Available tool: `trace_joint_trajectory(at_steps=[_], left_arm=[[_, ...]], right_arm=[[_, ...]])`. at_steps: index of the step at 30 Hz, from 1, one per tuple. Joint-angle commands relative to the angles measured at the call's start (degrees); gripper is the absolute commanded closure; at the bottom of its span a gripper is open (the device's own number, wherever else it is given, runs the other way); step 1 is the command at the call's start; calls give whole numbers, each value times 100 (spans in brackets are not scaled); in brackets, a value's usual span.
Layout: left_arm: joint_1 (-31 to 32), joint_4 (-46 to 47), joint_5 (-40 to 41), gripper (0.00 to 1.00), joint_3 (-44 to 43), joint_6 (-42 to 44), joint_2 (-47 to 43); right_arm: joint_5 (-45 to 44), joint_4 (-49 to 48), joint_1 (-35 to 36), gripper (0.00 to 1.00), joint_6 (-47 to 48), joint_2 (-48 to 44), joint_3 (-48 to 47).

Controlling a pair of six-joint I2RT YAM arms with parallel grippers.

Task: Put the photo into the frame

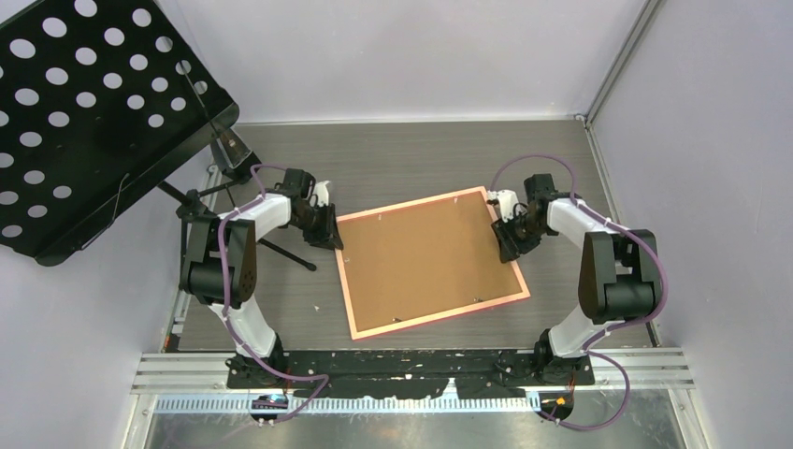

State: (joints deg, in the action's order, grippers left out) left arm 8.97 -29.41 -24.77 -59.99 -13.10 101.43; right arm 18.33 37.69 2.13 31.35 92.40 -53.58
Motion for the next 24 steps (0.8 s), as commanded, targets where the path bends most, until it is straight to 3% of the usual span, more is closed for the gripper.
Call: trace_joint_trajectory(at_steps=[1,18,24], left_arm=[[9,77,-23,76,-62,106,159],[9,69,-63,77,-74,124,178],[14,66,-74,78,-80,133,178]], right_arm=[[-48,-121,-14,58,85,37,-127],[-136,-336,-15,77,63,-141,-195],[-185,-459,-16,80,115,-332,-85]])
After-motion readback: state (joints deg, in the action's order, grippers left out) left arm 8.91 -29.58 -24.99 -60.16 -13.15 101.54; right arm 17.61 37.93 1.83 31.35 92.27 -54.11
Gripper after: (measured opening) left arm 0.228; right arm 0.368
